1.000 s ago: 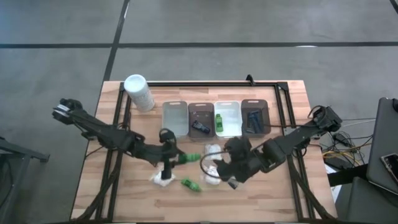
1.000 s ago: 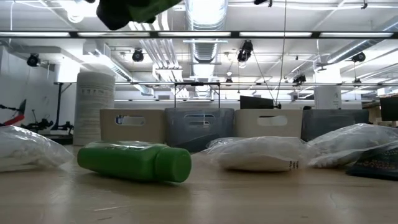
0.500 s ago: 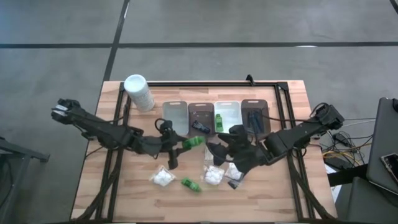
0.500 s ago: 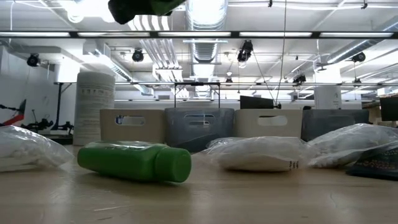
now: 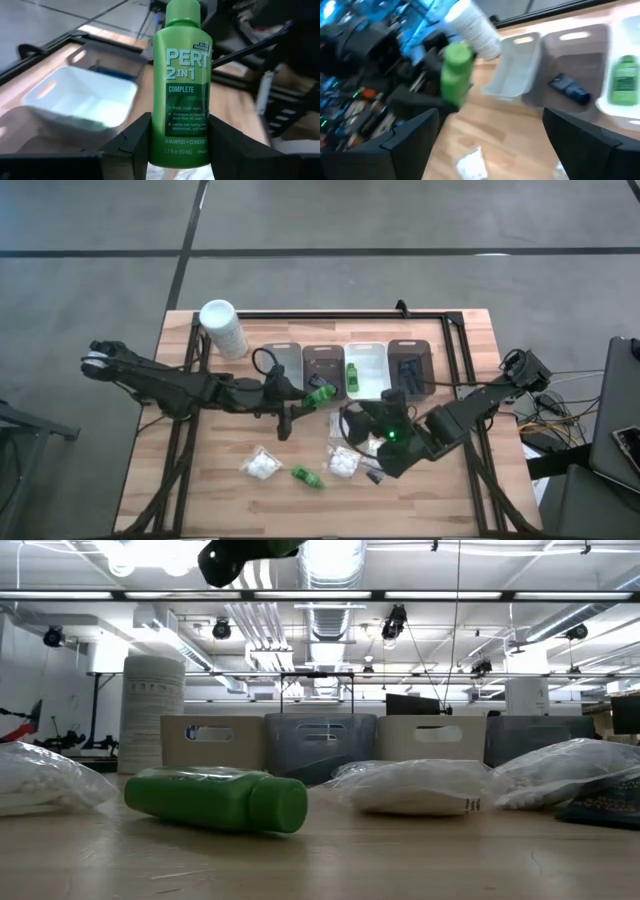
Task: Pick & Place Travel size toiletries
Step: Put the left green shampoo into the white bin
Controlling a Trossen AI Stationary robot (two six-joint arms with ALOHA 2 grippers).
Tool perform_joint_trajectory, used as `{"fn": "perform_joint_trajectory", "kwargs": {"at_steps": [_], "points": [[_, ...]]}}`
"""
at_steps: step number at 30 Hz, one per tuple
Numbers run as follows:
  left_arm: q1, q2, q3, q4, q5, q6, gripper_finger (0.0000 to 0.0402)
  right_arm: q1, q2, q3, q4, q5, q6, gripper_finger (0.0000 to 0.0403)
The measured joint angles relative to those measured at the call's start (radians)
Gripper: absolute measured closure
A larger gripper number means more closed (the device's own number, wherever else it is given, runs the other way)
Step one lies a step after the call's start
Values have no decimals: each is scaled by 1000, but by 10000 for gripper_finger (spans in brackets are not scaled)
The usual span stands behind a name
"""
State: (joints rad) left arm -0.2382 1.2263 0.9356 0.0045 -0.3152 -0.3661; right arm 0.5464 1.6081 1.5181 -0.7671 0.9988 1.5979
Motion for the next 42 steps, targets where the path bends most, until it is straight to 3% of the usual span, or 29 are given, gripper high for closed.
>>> {"fn": "perform_joint_trajectory", "kwargs": {"at_steps": [7, 11, 22, 31, 42], "points": [[1, 1, 0, 59, 44, -17, 247, -42, -2, 0, 242, -9, -275, 40], [2, 9, 0, 73, 43, -35, 247, -73, -3, 1, 300, -71, -330, 39], [2, 75, 0, 164, 34, -57, 248, -117, 13, 0, 312, -147, -332, 39], [2, 96, 0, 223, 10, -52, 248, -133, 13, -2, 198, -148, -227, 40], [2, 134, 10, 231, 10, -19, 248, -183, 13, -8, 195, -196, -222, 109]]}}
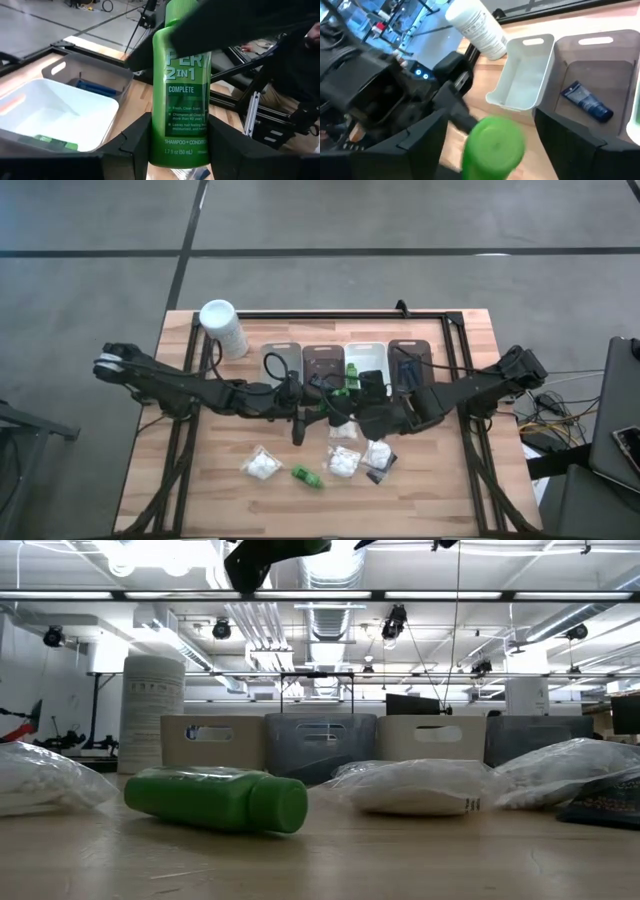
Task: Pick & Place Travel size toiletries
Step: Put the left green shampoo into the white bin
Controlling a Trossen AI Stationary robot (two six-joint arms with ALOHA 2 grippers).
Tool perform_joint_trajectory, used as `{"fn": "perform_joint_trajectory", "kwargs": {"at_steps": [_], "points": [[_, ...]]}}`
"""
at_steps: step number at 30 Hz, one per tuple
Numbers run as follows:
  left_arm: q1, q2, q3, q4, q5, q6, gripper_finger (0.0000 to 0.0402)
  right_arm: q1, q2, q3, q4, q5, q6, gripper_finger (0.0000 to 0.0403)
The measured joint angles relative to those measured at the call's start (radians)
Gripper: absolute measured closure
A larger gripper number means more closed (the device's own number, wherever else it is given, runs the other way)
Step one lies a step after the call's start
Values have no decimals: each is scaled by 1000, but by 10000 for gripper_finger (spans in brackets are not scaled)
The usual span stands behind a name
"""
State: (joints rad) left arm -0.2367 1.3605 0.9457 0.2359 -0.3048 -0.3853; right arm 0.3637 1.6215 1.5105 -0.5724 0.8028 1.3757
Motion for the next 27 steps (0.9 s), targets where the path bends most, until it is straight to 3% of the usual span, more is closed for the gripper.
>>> {"fn": "perform_joint_trajectory", "kwargs": {"at_steps": [14, 27], "points": [[15, 2, 17, -18, -29, 81, 247, -11, 17, -6, 2, -41, 39, 177], [14, 2, 16, -36, -33, 91, 210, -12, 17, -7, -4, -49, 32, 317]]}}
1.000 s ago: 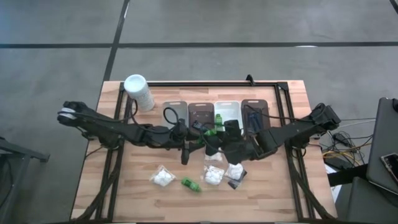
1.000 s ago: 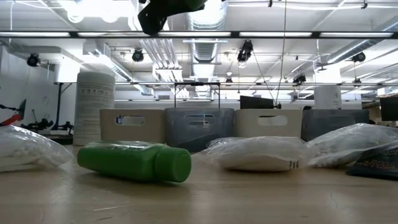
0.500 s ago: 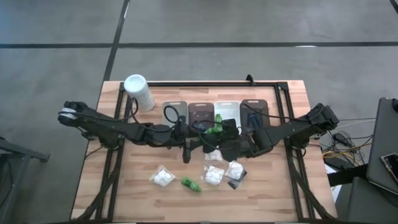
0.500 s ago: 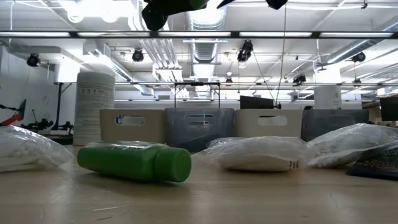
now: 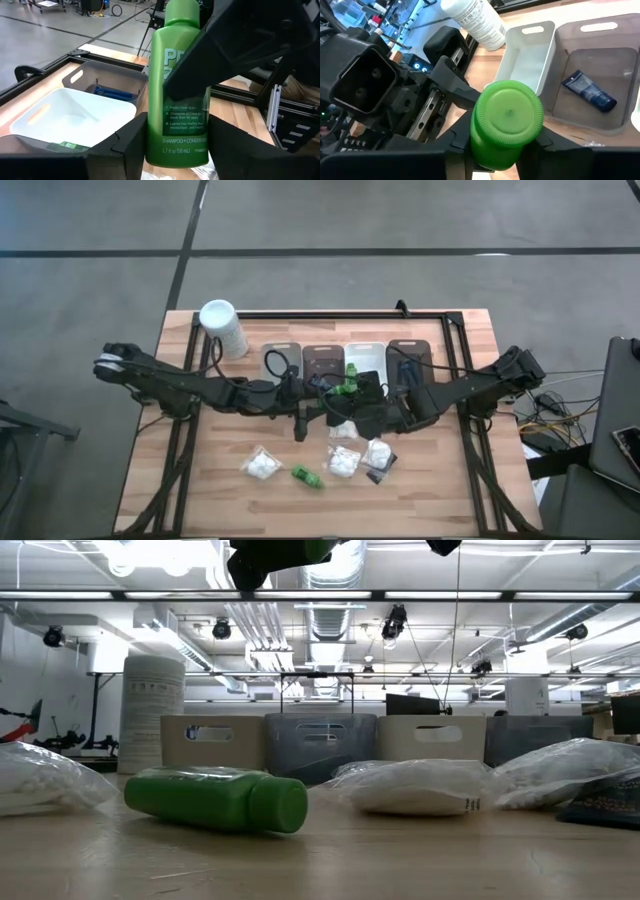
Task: Pick & Place Travel size toiletries
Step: Put the left green shampoo into the white bin
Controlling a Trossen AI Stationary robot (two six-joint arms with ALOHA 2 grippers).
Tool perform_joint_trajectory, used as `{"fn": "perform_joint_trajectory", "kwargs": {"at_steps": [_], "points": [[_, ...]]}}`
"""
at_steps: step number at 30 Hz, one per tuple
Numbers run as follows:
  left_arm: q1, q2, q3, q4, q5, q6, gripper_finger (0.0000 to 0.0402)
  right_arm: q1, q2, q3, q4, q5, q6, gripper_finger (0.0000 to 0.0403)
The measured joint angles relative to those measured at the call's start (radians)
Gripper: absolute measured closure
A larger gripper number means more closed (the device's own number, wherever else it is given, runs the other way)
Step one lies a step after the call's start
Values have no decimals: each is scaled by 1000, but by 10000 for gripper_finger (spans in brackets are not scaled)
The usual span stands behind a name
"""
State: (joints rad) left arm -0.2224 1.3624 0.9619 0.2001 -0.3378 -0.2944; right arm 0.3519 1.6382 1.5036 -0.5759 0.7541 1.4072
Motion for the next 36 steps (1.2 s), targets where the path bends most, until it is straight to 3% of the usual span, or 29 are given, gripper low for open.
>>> {"fn": "perform_joint_trajectory", "kwargs": {"at_steps": [8, 13, 18, 21, 23, 26, 28, 31, 36], "points": [[-2, -2, 0, -45, 45, -36, 141, 1, 0, -4, -94, -3, 31, 306], [5, -5, 0, -222, 41, -47, 100, 1, -1, -3, -232, -5, 96, 307], [7, -6, 0, -396, 47, -87, 94, -3, -5, -3, -459, -68, 201, 309], [7, -6, 0, -458, 67, -104, 98, -35, -6, -4, -590, -152, 232, 308], [14, -6, -1, -481, 141, -104, 99, -76, -6, -9, -640, -200, 203, 308], [35, -6, -1, -490, 288, -109, 97, -180, -7, -31, -642, -297, 70, 308], [45, -6, -1, -501, 319, -116, 97, -263, -6, -56, -626, -349, -30, 308], [60, -5, -1, -545, 320, -127, 100, -395, -4, -108, -539, -447, -176, 308], [64, -5, -1, -625, 320, -145, 100, -593, -2, -231, -277, -720, -318, 307]]}}
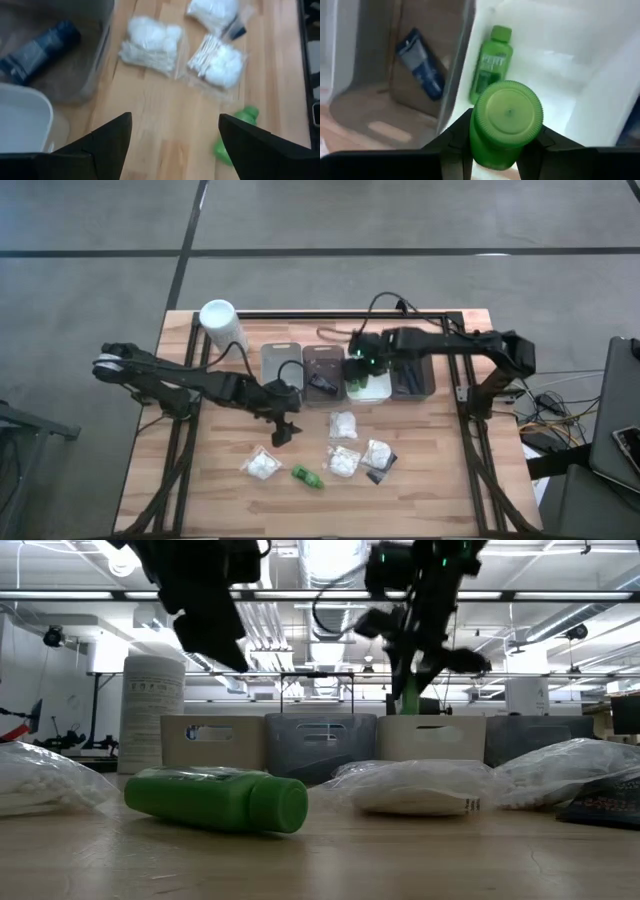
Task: Pick & Place Travel size toiletries
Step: Put the left green shampoo into the white bin
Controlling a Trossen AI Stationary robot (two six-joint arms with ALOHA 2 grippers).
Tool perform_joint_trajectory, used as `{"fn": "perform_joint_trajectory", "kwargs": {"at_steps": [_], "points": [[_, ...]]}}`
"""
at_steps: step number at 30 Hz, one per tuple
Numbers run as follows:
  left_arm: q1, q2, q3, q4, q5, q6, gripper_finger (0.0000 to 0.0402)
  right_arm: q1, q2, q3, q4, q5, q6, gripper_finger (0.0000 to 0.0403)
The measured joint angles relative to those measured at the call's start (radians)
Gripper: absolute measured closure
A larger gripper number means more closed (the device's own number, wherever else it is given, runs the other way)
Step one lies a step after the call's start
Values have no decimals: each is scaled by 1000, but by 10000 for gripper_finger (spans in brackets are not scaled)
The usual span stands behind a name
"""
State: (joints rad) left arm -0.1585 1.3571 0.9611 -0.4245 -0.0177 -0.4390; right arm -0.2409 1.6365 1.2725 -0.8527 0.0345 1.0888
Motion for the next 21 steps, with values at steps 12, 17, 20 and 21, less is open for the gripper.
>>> {"fn": "perform_joint_trajectory", "kwargs": {"at_steps": [12, 17, 20, 21], "points": [[-6, 0, 0, -55, 2, 7, 103, -95, 1, -110, 52, -81, -49, 207], [-6, 0, 0, -36, 2, 16, 103, -57, -3, -92, 40, 18, -38, 154], [-11, 0, 0, -16, 2, 18, 103, -13, -20, -62, 36, 76, -42, 129], [-13, 0, 0, -12, 2, 18, 103, 4, -26, -53, 31, 98, -40, 121]]}}
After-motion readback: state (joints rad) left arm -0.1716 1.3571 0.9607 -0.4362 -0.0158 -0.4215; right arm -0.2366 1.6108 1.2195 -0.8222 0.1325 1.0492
